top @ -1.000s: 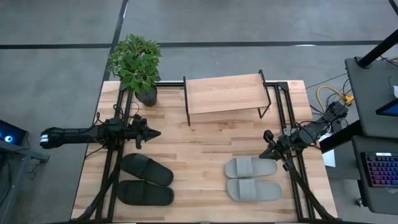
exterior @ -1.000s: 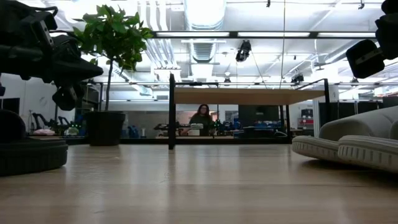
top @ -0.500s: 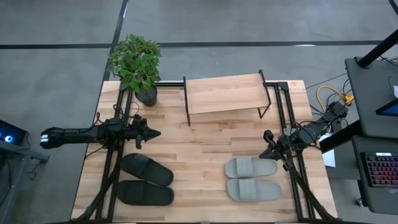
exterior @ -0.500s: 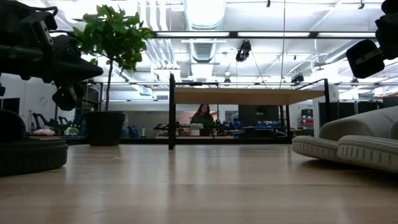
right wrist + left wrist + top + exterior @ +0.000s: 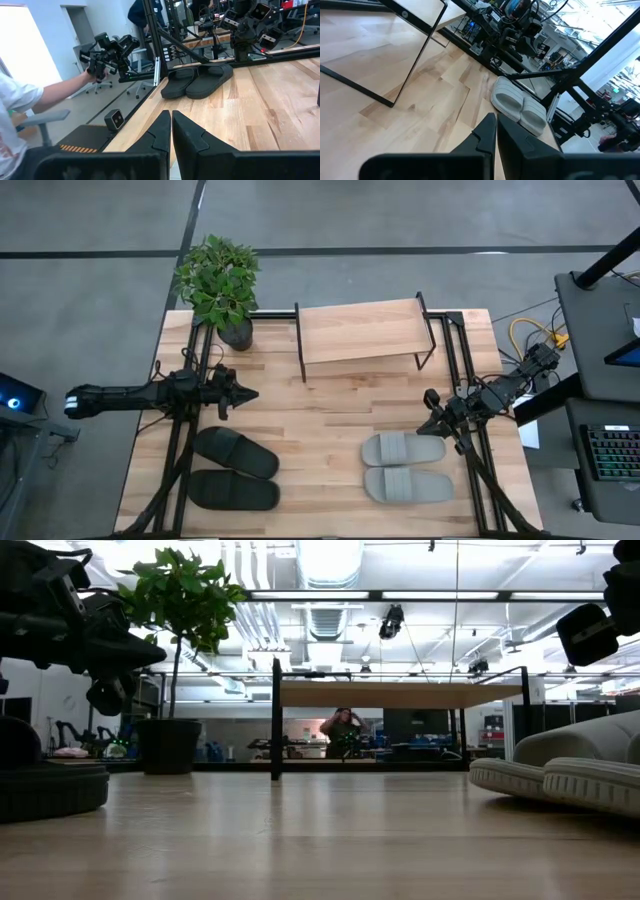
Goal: Pick and place slides into the shelf
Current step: Put the top gray slide on the shelf
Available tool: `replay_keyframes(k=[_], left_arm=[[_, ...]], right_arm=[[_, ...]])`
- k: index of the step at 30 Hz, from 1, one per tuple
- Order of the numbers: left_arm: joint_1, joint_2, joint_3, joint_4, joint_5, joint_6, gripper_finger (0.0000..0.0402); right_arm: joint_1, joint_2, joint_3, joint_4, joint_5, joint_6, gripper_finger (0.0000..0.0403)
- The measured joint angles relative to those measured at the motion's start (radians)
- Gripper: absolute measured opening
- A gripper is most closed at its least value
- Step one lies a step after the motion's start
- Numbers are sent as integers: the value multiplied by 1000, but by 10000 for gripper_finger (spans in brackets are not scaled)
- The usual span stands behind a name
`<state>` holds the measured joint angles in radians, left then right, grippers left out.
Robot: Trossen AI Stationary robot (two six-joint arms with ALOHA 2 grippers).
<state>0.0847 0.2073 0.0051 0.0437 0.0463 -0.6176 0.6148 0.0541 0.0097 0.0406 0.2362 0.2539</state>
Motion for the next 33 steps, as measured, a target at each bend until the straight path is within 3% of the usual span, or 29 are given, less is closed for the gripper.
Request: replay_keyframes(k=[6, 13, 24, 33], left_arm=[[0, 0, 0, 1, 1, 22, 0], [-1, 0, 0, 32, 48, 285, 0], [0, 12, 0, 57, 54, 520, 0], [0, 13, 0, 262, 126, 705, 0]], right_arm=[[0, 0, 0, 0, 0, -1, 9], [0, 0, 0, 9, 53, 0, 9], [0, 0, 0, 92, 90, 58, 9], [0, 2, 0, 129, 132, 279, 13]])
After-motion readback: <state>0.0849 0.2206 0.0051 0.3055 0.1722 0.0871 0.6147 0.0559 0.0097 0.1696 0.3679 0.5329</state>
